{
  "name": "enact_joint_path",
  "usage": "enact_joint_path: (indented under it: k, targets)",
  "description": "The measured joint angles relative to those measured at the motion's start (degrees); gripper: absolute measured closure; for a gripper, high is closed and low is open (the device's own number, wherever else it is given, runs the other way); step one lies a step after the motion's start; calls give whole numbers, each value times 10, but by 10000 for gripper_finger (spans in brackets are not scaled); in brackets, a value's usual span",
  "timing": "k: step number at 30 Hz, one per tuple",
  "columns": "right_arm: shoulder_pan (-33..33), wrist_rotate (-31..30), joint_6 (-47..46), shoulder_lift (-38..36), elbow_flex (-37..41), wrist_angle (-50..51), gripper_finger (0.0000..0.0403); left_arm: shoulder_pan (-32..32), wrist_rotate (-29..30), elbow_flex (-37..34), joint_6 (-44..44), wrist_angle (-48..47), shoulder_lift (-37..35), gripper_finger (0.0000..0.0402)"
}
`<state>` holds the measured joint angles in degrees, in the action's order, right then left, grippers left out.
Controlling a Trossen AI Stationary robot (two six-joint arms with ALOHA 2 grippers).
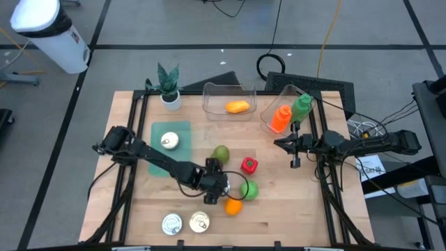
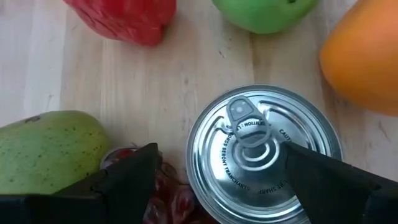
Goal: Pick & Place Food Item
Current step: Put the green tuna can into the green bin
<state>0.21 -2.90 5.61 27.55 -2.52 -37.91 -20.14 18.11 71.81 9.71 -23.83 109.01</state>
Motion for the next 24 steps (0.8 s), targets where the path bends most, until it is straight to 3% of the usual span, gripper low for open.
enact_joint_path:
  k: [7, 12, 24]
  targets:
    - [0, 0, 0, 0, 0, 0, 389, 3, -68, 0, -9, 35, 0, 52]
    - [0, 0, 0, 0, 0, 0, 389, 2, -77, 0, -4, 104, 0, 52]
    - [0, 0, 0, 0, 0, 0, 389, 12, -126, 0, 103, 130, 0, 52]
